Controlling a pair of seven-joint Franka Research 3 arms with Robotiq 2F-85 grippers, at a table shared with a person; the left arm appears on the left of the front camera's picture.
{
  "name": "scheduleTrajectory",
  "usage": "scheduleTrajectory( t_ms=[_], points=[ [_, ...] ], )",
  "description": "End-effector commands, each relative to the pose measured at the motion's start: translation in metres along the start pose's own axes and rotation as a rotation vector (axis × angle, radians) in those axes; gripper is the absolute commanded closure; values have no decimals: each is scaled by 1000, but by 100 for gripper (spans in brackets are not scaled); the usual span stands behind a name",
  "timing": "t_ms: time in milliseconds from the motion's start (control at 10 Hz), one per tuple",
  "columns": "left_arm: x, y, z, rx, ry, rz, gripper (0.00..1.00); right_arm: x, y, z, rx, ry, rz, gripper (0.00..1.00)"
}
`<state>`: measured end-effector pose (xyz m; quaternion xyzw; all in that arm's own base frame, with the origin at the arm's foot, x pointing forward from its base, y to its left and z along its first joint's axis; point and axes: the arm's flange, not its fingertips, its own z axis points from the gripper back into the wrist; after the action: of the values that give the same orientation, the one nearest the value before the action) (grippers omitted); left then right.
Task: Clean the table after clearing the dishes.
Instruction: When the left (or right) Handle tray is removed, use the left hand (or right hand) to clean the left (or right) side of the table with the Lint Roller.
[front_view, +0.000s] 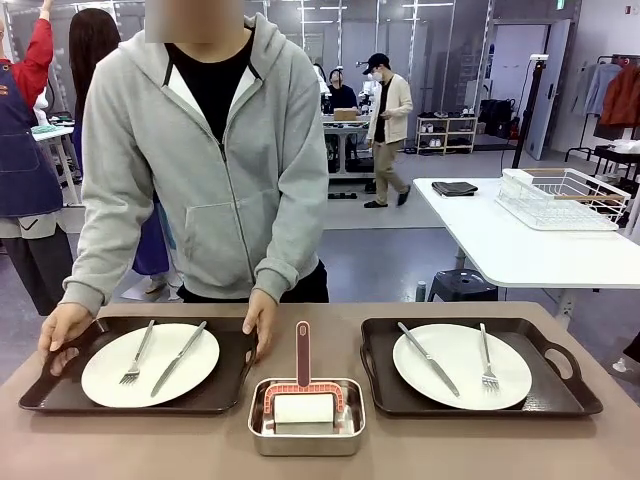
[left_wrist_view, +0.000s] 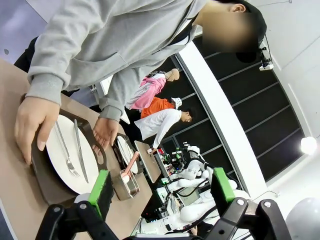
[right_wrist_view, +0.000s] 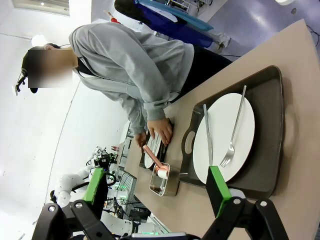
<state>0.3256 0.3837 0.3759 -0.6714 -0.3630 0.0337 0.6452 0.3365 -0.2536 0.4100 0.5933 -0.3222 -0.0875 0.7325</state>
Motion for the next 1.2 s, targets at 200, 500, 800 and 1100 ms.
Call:
scheduleTrajectory(
  t_ms=[200, 500, 800, 1100],
  points=[
    [-1, -2, 3, 8, 0, -1, 0, 1, 3, 1, 1, -7, -3, 0],
    [-1, -2, 3, 8, 0, -1, 0, 1, 3, 1, 1, -7, -3, 0],
    [-1, -2, 3, 8, 0, -1, 0, 1, 3, 1, 1, -7, -3, 0],
    [0, 0, 0, 0, 0, 0, 0, 1, 3, 1, 1, -7, -3, 0]
  ],
)
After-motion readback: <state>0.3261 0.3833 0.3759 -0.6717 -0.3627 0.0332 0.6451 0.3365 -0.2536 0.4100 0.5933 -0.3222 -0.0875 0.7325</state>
